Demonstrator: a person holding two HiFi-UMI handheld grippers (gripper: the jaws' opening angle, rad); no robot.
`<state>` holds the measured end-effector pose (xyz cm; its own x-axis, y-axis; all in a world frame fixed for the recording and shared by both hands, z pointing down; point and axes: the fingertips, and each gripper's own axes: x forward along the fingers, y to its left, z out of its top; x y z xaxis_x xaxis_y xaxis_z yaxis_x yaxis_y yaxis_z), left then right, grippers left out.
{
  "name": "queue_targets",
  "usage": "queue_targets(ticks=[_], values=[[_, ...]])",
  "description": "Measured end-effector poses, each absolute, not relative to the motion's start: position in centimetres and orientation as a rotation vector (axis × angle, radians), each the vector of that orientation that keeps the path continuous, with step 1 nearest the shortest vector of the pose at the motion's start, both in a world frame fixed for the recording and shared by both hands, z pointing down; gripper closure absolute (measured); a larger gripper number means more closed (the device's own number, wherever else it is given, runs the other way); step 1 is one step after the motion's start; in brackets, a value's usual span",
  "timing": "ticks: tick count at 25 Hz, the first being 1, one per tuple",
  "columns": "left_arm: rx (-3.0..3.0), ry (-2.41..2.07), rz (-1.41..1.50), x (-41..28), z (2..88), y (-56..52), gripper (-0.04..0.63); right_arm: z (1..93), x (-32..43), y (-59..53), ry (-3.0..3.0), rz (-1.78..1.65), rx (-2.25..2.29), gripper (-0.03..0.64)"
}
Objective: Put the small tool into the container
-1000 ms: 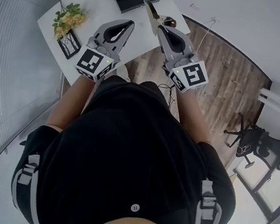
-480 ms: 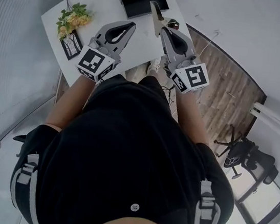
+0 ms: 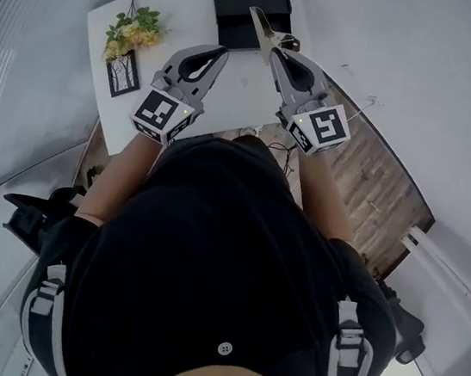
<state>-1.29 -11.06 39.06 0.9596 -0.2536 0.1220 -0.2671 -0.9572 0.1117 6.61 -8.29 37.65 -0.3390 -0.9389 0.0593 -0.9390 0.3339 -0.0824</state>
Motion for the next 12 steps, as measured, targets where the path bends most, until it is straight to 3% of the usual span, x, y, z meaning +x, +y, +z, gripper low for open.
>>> queue_targets(ticks=[12], values=[[2.906,-0.814,0.173,4.1,40.3,-13.2,0.588,41.4,12.6,-13.7,-2.737,0.227,1.393,0.606]])
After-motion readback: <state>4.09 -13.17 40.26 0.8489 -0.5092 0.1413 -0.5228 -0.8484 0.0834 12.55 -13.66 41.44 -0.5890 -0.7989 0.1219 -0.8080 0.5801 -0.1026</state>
